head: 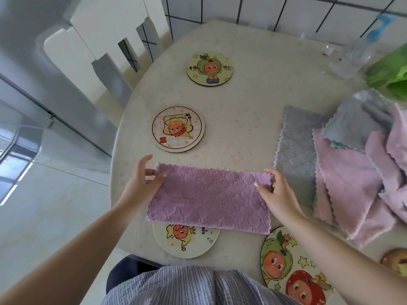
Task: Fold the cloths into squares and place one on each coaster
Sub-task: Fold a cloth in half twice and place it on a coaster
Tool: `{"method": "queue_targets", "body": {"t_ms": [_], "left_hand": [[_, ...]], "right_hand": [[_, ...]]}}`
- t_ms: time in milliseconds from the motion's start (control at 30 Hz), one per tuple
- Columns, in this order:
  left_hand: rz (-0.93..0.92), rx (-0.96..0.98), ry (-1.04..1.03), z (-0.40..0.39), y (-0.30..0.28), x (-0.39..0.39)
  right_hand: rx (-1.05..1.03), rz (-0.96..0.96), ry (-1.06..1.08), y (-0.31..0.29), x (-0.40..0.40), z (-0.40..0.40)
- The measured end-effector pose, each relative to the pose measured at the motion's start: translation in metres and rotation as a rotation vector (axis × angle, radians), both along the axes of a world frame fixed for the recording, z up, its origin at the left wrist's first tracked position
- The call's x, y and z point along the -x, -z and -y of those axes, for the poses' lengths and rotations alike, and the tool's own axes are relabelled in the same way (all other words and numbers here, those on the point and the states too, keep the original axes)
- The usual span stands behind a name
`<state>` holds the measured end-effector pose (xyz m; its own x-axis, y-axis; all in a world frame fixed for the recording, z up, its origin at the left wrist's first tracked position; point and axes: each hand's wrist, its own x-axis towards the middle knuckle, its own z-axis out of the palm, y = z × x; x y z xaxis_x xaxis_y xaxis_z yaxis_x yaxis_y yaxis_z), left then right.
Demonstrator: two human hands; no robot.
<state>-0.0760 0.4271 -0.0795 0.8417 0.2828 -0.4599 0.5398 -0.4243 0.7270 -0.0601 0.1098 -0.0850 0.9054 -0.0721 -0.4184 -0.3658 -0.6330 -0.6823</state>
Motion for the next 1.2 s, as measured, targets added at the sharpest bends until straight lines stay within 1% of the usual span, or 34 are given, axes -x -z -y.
{"method": "queue_targets", "body": {"t_ms": [67, 133, 200, 233, 300, 333, 400, 433, 500, 567, 600, 667, 767, 900, 1000, 1067, 1200], "left_hand": [[0.005, -0.029, 0.140, -0.001, -0.003, 0.008], [0.020, -0.143, 0.291, -0.001, 0.000, 0.015], [0.041, -0.239, 0.332, 0.001, 0.004, 0.021], [0.065, -0.309, 0.337, 0.002, 0.005, 0.024], [0.183, -0.535, 0.401, 0.009, 0.005, 0.030], [0.265, -0.627, 0.465, 0.014, 0.005, 0.034], [0.391, -0.699, 0.631, 0.034, 0.007, 0.044], [0.421, -0.711, 0.722, 0.048, 0.010, 0.050], [0.399, -0.719, 0.842, 0.072, 0.019, 0.059], [0.338, -0.684, 0.861, 0.081, 0.027, 0.064], [0.333, -0.689, 0.865, 0.079, 0.032, 0.066], [0.361, -0.733, 0.888, 0.070, 0.039, 0.070], [0.381, -0.740, 0.902, 0.052, 0.040, 0.074], [0.428, -0.715, 0.919, 0.024, 0.041, 0.084], [0.460, -0.724, 0.957, 0.010, 0.044, 0.091], [0.493, -0.708, 0.934, 0.011, 0.041, 0.091], [0.643, -0.571, 0.899, 0.036, 0.030, 0.081]], "right_hand": [[-0.046, 0.029, 0.004, 0.001, 0.007, 0.003], [-0.067, 0.032, -0.005, 0.004, 0.013, 0.006], [-0.039, 0.056, -0.021, 0.004, 0.017, 0.007], [0.003, 0.098, -0.025, 0.003, 0.019, 0.007], [0.134, 0.244, -0.074, -0.003, 0.024, 0.002], [0.208, 0.333, -0.136, -0.007, 0.027, -0.003], [0.307, 0.454, -0.308, -0.014, 0.035, -0.023], [0.324, 0.465, -0.403, -0.015, 0.039, -0.035], [0.353, 0.367, -0.567, -0.012, 0.049, -0.061], [0.411, 0.267, -0.653, 0.001, 0.058, -0.075], [0.438, 0.249, -0.678, 0.007, 0.063, -0.076], [0.501, 0.283, -0.713, 0.019, 0.070, -0.067], [0.578, 0.299, -0.730, 0.027, 0.073, -0.045], [0.590, 0.288, -0.705, 0.029, 0.079, -0.015], [0.616, 0.299, -0.740, 0.027, 0.085, 0.005], [0.583, 0.336, -0.755, 0.023, 0.080, 0.008], [0.407, 0.433, -0.652, 0.007, 0.036, -0.021]]}}
